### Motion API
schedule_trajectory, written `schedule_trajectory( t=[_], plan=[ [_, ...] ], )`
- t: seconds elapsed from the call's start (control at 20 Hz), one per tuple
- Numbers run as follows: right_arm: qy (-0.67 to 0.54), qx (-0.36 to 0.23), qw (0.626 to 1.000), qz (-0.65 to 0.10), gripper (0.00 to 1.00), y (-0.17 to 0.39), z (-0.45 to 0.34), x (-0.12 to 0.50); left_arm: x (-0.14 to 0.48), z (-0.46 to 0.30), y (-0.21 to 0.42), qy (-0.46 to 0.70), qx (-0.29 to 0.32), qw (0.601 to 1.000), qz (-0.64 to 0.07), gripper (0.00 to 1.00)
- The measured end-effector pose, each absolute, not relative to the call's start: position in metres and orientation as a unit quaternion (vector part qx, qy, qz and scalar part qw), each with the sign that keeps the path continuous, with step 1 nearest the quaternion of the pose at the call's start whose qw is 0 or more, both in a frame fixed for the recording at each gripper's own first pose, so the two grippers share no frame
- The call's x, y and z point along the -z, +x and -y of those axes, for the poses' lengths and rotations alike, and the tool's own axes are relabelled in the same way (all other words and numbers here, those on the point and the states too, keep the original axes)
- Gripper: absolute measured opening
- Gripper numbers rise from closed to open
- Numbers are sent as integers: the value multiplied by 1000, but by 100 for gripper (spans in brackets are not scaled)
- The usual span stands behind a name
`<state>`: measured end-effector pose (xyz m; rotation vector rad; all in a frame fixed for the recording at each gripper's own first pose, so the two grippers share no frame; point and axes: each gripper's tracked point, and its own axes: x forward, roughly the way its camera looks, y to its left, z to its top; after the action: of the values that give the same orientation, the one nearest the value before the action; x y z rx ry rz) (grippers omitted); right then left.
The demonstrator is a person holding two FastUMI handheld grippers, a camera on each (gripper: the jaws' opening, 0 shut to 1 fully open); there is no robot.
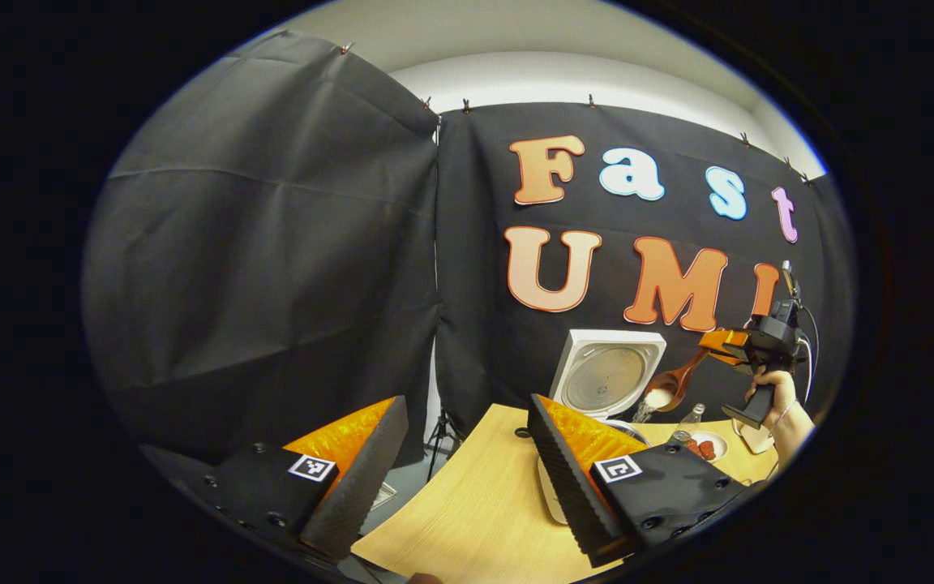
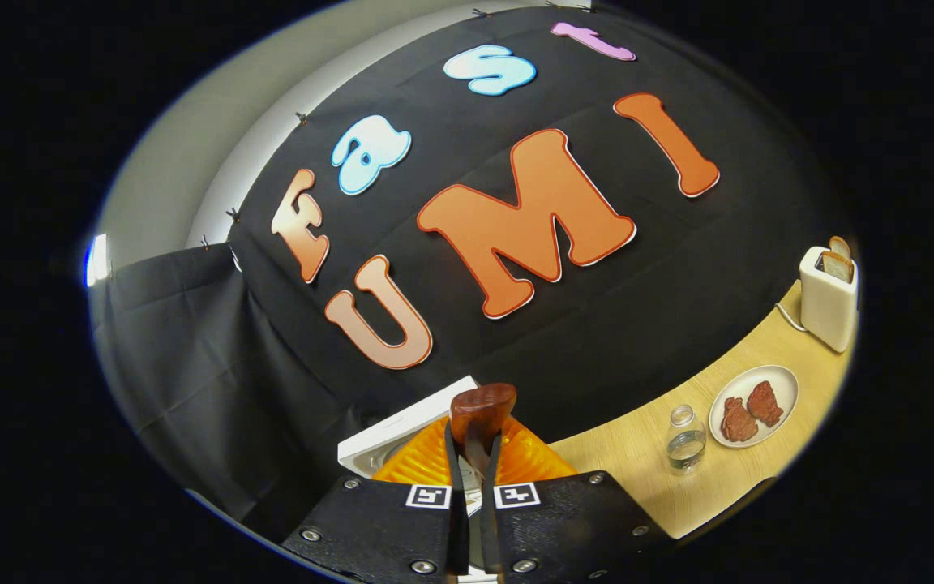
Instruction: Close the left gripper, press the button to open the rice cooker; take a wooden spoon from the chopstick holder with the right hand, scoop a spoonful of rice and pour it into the rice cooker, then put the wooden spoon back into the chopstick holder.
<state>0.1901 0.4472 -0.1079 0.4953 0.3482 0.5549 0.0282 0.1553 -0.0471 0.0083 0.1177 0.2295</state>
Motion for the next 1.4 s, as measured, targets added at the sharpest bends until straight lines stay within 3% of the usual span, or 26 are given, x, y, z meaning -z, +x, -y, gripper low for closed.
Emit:
schedule_trajectory(
  t=[0.55,1.4],
  plan=[
    [141,-317,929,-126,5,173,-472,101,49,-155,33,7,-111,992,-63,100],
    [0,-393,917,-66,5,139,-517,98,58,-175,27,-4,-131,989,-73,100]
  ],
)
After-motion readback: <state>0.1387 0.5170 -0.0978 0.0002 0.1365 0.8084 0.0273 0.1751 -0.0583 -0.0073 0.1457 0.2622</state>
